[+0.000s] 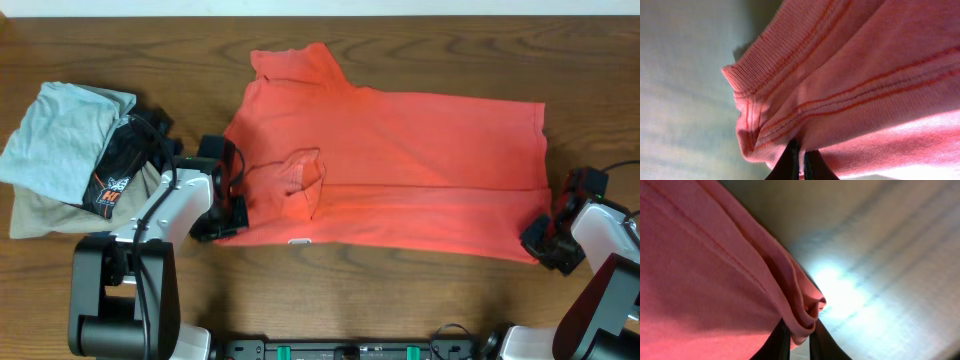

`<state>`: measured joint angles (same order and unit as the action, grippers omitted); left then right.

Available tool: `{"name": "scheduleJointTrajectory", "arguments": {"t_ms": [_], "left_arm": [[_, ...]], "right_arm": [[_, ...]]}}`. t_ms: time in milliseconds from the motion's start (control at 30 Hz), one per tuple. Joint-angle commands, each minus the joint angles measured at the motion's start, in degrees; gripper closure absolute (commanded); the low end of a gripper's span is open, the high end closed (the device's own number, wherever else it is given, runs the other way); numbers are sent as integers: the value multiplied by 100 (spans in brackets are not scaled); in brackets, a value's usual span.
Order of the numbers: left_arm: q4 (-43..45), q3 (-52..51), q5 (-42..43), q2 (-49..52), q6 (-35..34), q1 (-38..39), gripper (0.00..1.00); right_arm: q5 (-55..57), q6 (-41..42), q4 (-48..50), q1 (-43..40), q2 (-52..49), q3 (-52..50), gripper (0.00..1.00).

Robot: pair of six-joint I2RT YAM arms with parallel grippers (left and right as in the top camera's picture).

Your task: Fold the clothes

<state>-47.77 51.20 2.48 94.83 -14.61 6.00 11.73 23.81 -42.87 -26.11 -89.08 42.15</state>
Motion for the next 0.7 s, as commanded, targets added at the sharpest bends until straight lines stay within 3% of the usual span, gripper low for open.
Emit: {"name": "scheduleJointTrajectory", "arguments": {"t_ms": [0,300,667], "left_arm": [[-363,-52,-52,42,-127,-31,94],[-1534,-52,647,42,-411,-31,94],[-1823,17,693,-92,-409,-31,94]], "right_arm": [[675,326,-129,-101,33,-70,87],[809,831,-249,-715,37,-9,84],[188,461,-323,-721,184,236,83]]}}
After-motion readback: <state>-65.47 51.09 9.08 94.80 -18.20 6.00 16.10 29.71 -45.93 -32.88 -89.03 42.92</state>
